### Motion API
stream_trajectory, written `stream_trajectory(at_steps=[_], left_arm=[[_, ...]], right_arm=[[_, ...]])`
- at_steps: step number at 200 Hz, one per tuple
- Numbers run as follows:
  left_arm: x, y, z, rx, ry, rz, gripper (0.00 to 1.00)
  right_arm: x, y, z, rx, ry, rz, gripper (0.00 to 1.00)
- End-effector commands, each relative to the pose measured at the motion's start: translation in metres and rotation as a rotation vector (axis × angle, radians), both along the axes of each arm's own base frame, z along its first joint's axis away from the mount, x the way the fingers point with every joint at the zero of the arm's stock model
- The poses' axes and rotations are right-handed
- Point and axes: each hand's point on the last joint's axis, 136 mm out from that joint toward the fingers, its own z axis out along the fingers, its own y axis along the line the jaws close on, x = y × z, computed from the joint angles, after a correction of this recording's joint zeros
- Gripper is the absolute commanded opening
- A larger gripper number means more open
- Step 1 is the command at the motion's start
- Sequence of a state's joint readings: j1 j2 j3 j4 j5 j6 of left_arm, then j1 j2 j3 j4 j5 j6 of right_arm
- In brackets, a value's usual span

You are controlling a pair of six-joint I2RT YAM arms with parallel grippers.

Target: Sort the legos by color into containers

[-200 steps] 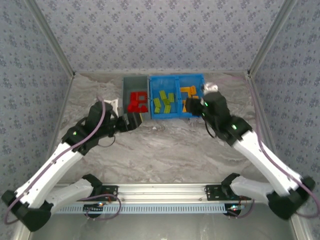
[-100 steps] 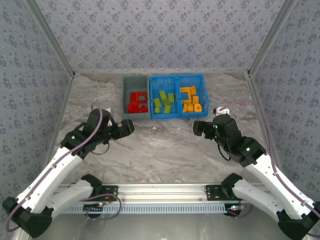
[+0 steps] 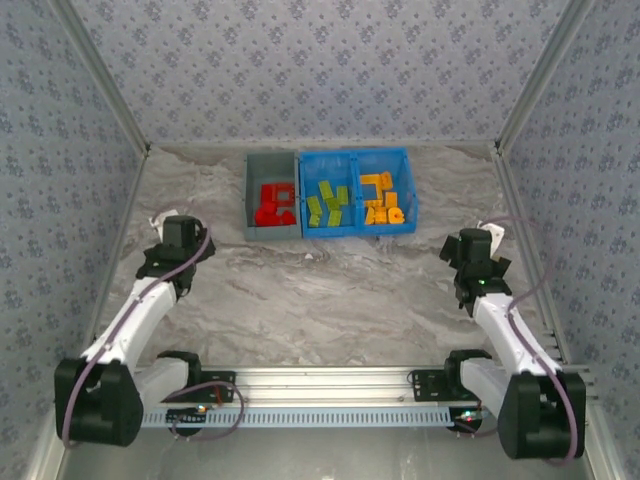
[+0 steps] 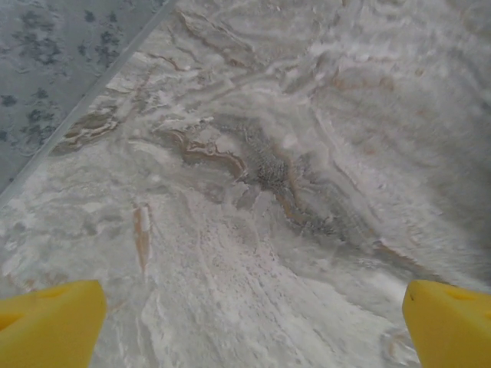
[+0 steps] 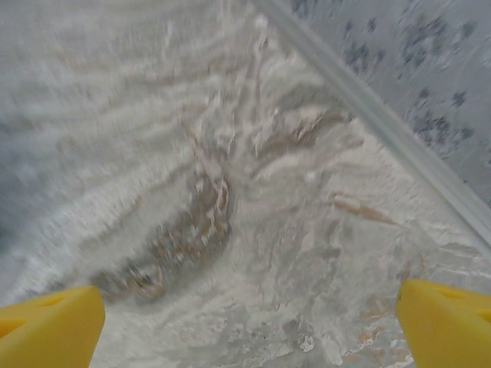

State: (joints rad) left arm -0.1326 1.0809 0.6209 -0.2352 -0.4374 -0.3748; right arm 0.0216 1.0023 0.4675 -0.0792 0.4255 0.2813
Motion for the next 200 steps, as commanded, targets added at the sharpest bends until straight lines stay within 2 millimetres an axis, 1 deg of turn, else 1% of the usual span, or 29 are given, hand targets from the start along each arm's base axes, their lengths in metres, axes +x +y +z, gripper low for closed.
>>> stream_trajectory(at_steps=[1, 13, 32, 43, 50, 67, 76, 87, 92, 99, 104, 107, 118, 124, 127, 133, 140, 149, 154, 156, 161, 165, 167, 170, 174, 200], left_arm=[[0.035, -0.002, 0.007, 0.070, -0.122, -0.063, 0.99], [0.043, -0.002, 0.003, 0.089, -0.090, -0.097, 1.00], [0.057, 0.004, -0.004, 0.084, -0.123, -0.093, 0.99], [0.064, 0.007, -0.012, 0.108, -0.119, -0.099, 1.00], [0.070, 0.006, -0.016, 0.117, -0.128, -0.114, 0.99], [0.081, 0.004, -0.028, 0.136, -0.158, -0.140, 1.00], [0.087, 0.000, -0.028, 0.145, -0.150, -0.180, 1.00], [0.094, -0.001, -0.023, 0.172, -0.197, -0.198, 0.99], [0.092, 0.001, -0.027, 0.163, -0.195, -0.189, 0.99], [0.092, 0.003, -0.027, 0.142, -0.219, -0.192, 1.00], [0.088, 0.004, -0.031, 0.131, -0.231, -0.189, 0.99], [0.087, 0.004, -0.028, 0.129, -0.263, -0.192, 0.99], [0.076, 0.003, -0.028, 0.131, -0.340, -0.202, 0.99], [0.069, 0.002, -0.031, 0.138, -0.378, -0.203, 0.99], [0.067, 0.003, -0.027, 0.146, -0.413, -0.199, 0.99], [0.059, 0.004, -0.028, 0.149, -0.430, -0.188, 0.99], [0.055, 0.004, -0.029, 0.139, -0.426, -0.184, 0.99], [0.060, 0.004, -0.030, 0.144, -0.418, -0.186, 0.99], [0.063, 0.005, -0.035, 0.144, -0.380, -0.185, 0.99], [0.066, 0.005, -0.035, 0.140, -0.370, -0.185, 0.99], [0.072, 0.003, -0.041, 0.124, -0.310, -0.200, 0.99], [0.080, 0.004, -0.038, 0.120, -0.297, -0.204, 0.99], [0.081, 0.003, -0.039, 0.117, -0.294, -0.207, 1.00], [0.080, 0.002, -0.038, 0.108, -0.309, -0.216, 0.99], [0.079, 0.005, -0.038, 0.100, -0.319, -0.207, 0.99], [0.078, 0.006, -0.038, 0.103, -0.312, -0.202, 1.00]], right_arm=[[0.035, 0.005, 0.019, -0.065, -0.115, 0.089, 1.00], [0.042, 0.008, 0.006, -0.065, -0.109, 0.110, 1.00], [0.052, 0.012, -0.012, -0.067, -0.119, 0.152, 1.00], [0.059, 0.016, -0.014, -0.067, -0.105, 0.189, 1.00], [0.067, 0.020, -0.009, -0.087, -0.143, 0.226, 1.00], [0.077, 0.024, -0.003, -0.084, -0.227, 0.269, 1.00], [0.082, 0.025, -0.004, -0.078, -0.246, 0.292, 1.00], [0.085, 0.024, -0.013, -0.050, -0.226, 0.304, 1.00], [0.085, 0.024, -0.016, -0.043, -0.236, 0.308, 1.00], [0.086, 0.028, -0.019, -0.043, -0.245, 0.334, 1.00], [0.085, 0.031, -0.021, -0.045, -0.248, 0.348, 1.00], [0.084, 0.032, -0.022, -0.048, -0.254, 0.353, 1.00], [0.080, 0.032, -0.024, -0.058, -0.281, 0.354, 1.00], [0.078, 0.032, -0.025, -0.063, -0.301, 0.353, 1.00], [0.077, 0.033, -0.024, -0.067, -0.312, 0.353, 1.00], [0.076, 0.033, -0.024, -0.070, -0.308, 0.351, 1.00], [0.077, 0.033, -0.025, -0.068, -0.297, 0.350, 1.00], [0.079, 0.033, -0.026, -0.074, -0.290, 0.347, 1.00], [0.081, 0.032, -0.027, -0.074, -0.271, 0.340, 1.00], [0.082, 0.031, -0.027, -0.075, -0.264, 0.334, 1.00], [0.085, 0.028, -0.028, -0.080, -0.248, 0.310, 1.00], [0.087, 0.026, -0.029, -0.084, -0.237, 0.297, 1.00], [0.087, 0.026, -0.029, -0.089, -0.231, 0.295, 1.00], [0.087, 0.027, -0.029, -0.095, -0.228, 0.295, 1.00], [0.088, 0.028, -0.029, -0.103, -0.227, 0.295, 1.00], [0.087, 0.028, -0.029, -0.107, -0.226, 0.295, 1.00]])
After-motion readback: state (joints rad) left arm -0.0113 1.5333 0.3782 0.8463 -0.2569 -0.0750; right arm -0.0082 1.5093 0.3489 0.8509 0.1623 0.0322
